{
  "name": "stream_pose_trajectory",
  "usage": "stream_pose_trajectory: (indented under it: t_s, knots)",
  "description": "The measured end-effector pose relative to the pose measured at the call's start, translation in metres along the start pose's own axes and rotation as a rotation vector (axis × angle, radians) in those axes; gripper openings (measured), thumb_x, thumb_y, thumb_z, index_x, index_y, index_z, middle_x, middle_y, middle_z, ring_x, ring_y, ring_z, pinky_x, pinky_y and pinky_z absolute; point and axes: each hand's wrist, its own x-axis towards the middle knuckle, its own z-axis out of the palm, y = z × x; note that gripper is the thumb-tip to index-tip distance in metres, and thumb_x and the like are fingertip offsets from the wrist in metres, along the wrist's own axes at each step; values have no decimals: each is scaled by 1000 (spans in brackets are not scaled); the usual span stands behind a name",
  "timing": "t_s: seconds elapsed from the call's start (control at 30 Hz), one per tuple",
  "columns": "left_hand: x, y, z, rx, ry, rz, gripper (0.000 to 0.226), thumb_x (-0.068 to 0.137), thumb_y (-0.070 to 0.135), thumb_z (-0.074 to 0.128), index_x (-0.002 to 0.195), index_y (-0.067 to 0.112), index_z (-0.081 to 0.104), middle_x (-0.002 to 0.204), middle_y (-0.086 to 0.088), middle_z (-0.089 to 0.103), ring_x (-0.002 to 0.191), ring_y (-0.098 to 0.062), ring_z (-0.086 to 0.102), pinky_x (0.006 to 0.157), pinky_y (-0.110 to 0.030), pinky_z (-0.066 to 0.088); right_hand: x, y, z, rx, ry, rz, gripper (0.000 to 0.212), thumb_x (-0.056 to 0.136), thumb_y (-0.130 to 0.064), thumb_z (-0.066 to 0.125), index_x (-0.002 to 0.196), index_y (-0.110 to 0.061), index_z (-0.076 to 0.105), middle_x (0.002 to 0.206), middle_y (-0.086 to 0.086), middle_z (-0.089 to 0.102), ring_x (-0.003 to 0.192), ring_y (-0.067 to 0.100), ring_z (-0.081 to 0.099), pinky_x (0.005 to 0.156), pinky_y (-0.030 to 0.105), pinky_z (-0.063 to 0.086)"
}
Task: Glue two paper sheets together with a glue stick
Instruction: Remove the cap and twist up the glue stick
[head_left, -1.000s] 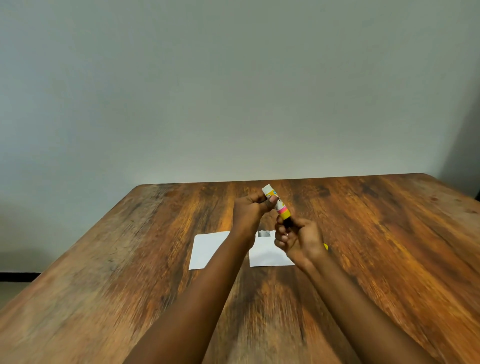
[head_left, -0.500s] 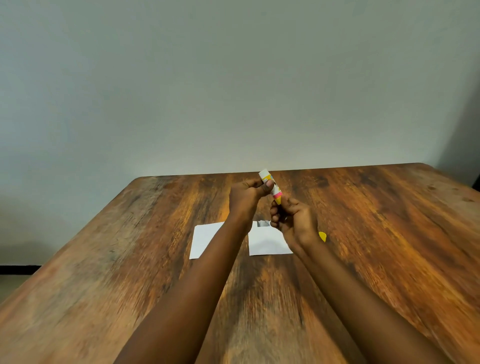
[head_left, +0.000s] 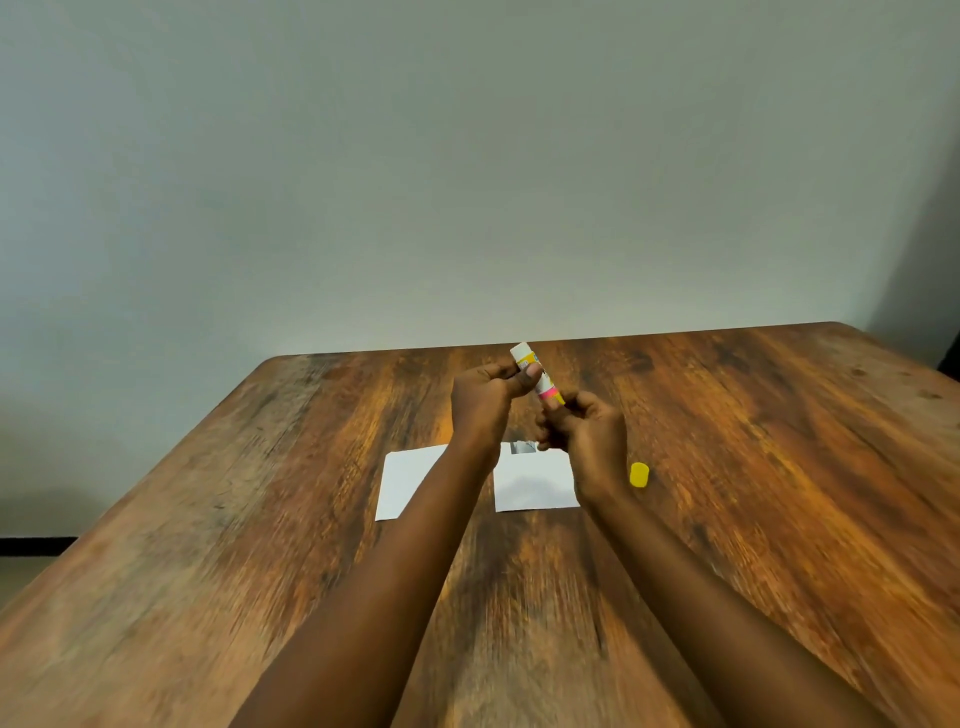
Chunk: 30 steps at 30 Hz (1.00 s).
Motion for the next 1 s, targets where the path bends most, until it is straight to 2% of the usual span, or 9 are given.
stream_pose_trajectory:
  t_s: [0.17,0.23,0.33,0.47,0.57,0.7,0.77,0.9,1.0]
  knots:
    - [-2,-2,0,19,-28,-5,31,82,9,68,109,-6,67,109,-20,70,108,-31,64,103,-44,46,5,-10,-6,630,-239,648,42,98,-29,33,69,-6,51,40,0,44,27,6,32,30,13,26]
    - [-2,-3,-2,18,-11,-10,33,81,9,69,110,-7,68,111,-22,69,111,-34,63,103,-46,46,4,-7,-6,523,-243,585,43,99,-34,36,76,-4,58,46,3,53,31,7,43,34,14,36]
    - [-1,-3,-4,33,20,-8,32,80,10,71,108,-5,69,111,-20,70,110,-31,64,103,-47,46,0,-3,-4,223,-120,204,25,92,-24,54,95,-1,64,68,6,66,53,11,65,53,20,56]
    - [-1,-2,-3,41,36,-4,31,78,12,74,105,-3,71,108,-19,71,107,-31,65,97,-43,50,2,4,-3,-205,28,-71,15,78,-12,73,88,-16,63,76,-6,66,64,7,67,60,17,55]
    - [-1,-1,-3,35,22,12,31,80,13,72,106,-3,70,108,-19,71,107,-31,65,97,-42,50,2,-1,-2,-54,-41,24,10,89,-10,60,92,-4,66,64,0,65,45,7,61,47,17,51]
    - [-3,0,-3,26,-21,6,33,82,14,69,109,-5,68,111,-21,69,109,-31,63,102,-43,47,6,-12,-7,572,-258,589,40,98,-25,34,70,-4,54,42,2,48,29,8,37,31,15,31]
    - [-4,-1,-3,20,-19,-6,34,81,14,70,110,-5,68,111,-22,69,110,-32,63,103,-44,46,6,-12,-7,642,-298,659,41,97,-29,31,70,-5,51,42,2,48,28,8,37,29,14,30]
    - [-1,-1,-6,53,13,8,33,78,14,73,107,-3,69,109,-19,71,106,-29,65,101,-45,48,-1,-9,-3,189,-151,209,28,92,-29,54,90,-3,66,68,5,67,55,13,66,54,22,56]
    - [-1,-2,-6,62,31,7,31,78,15,74,104,-1,71,107,-17,72,103,-28,67,97,-45,50,-1,-3,-2,-227,-18,-63,28,78,-22,73,99,-7,64,83,-1,67,73,15,67,68,21,54]
